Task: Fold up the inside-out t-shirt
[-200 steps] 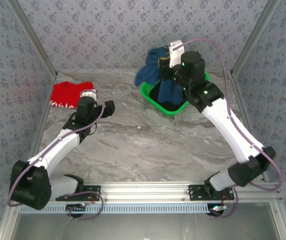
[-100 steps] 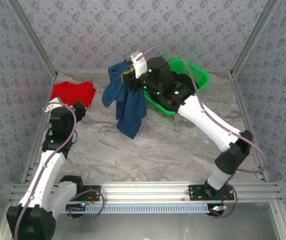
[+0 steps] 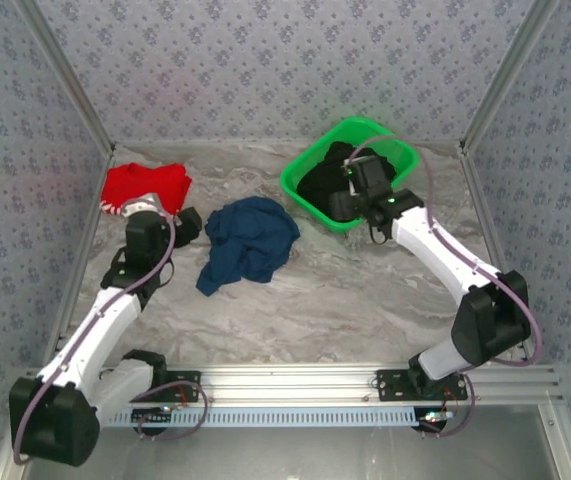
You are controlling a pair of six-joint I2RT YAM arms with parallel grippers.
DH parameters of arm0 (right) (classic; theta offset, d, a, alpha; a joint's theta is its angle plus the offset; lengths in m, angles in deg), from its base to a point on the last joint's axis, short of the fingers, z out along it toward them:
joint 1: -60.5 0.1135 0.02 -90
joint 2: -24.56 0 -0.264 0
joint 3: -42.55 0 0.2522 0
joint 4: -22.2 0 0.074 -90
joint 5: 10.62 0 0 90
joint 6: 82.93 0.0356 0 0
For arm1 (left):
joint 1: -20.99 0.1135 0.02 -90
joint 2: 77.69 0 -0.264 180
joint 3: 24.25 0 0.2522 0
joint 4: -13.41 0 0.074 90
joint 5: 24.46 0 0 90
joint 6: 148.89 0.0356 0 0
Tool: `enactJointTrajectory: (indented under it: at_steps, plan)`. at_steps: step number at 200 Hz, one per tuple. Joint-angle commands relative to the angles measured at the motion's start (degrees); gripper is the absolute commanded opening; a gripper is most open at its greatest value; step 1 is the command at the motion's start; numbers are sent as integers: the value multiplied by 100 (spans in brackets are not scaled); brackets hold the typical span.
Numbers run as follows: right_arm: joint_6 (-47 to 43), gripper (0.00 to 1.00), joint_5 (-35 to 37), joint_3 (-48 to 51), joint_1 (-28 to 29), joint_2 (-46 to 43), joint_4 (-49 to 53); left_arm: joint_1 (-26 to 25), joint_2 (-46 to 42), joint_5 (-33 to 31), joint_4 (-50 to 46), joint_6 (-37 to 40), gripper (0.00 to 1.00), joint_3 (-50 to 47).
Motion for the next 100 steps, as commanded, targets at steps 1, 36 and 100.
enactJointTrajectory:
  at_steps: [1, 36, 100]
  plan:
    - [261, 84, 709, 157, -319, 128, 321, -234, 334, 163, 278, 122, 95, 236]
    - [991, 86, 159, 167, -704, 601, 54, -454, 723, 116, 391, 151, 95, 323]
    - [1721, 72, -853, -75, -1503, 1422, -387, -534, 962, 123, 436, 224, 95, 418]
